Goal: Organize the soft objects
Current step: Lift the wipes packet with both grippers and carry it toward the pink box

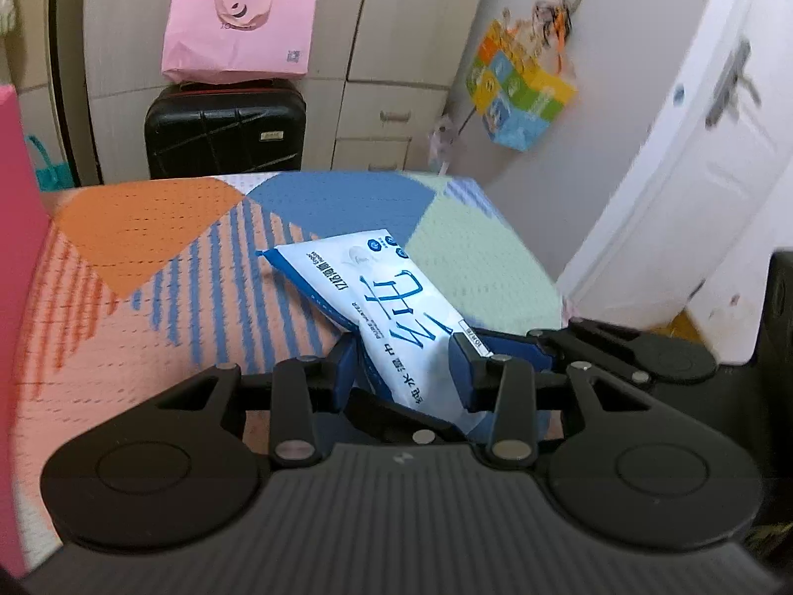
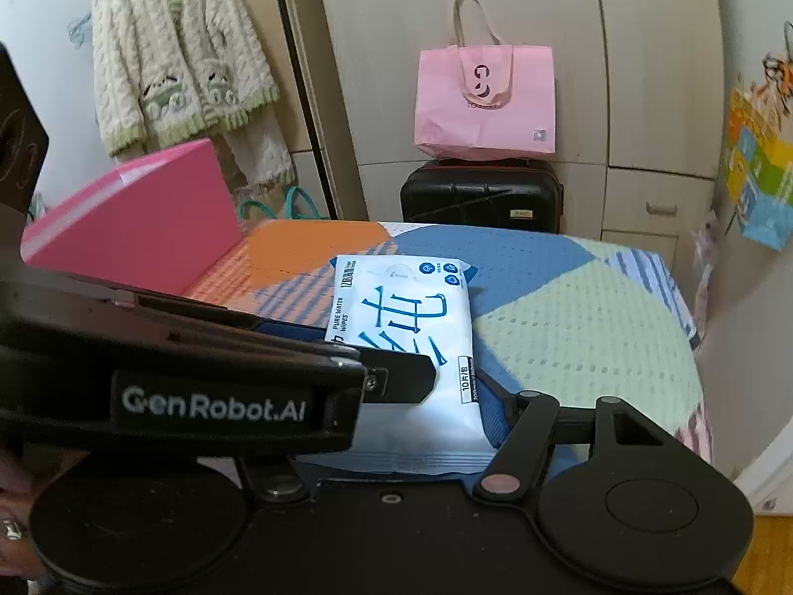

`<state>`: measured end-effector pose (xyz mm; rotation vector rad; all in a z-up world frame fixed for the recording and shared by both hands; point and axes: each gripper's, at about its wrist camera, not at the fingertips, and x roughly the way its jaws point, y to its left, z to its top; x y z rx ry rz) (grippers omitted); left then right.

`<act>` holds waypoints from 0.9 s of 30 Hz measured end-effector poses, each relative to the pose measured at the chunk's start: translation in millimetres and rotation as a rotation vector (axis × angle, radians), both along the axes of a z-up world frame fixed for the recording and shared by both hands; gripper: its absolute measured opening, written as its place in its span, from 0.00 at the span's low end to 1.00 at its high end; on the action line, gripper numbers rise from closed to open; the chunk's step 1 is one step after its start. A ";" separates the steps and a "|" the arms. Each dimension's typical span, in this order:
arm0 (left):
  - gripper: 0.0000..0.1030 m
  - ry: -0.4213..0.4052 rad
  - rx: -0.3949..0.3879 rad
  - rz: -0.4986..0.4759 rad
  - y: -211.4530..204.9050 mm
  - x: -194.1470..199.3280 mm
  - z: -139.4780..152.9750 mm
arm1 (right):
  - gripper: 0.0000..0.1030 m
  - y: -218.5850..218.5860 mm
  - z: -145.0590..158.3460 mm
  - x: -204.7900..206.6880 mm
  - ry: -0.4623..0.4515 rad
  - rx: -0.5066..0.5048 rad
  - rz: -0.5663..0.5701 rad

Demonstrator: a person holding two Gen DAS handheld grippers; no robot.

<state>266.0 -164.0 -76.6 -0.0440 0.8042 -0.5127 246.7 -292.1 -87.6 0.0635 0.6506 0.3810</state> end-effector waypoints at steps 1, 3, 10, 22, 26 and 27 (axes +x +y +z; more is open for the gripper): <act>0.37 0.010 0.015 0.002 0.3 -4.0 2.8 | 0.69 0.4 0.4 -3.4 0.013 0.018 -0.002; 0.37 0.024 0.030 -0.005 2.6 -11.8 7.3 | 0.69 2.4 1.6 -11.7 0.041 0.054 -0.011; 0.37 0.019 0.018 -0.040 15.8 -44.0 22.8 | 0.69 9.7 12.6 -44.1 0.048 0.090 -0.038; 0.37 0.075 -0.056 -0.110 53.0 -104.8 39.5 | 0.69 31.1 37.4 -106.6 0.076 0.028 0.004; 0.37 0.073 -0.067 -0.104 65.9 -128.5 42.9 | 0.69 42.9 44.4 -129.0 0.058 -0.019 0.040; 0.37 0.076 -0.067 -0.098 69.8 -134.8 44.5 | 0.69 46.6 46.5 -134.8 0.053 -0.029 0.049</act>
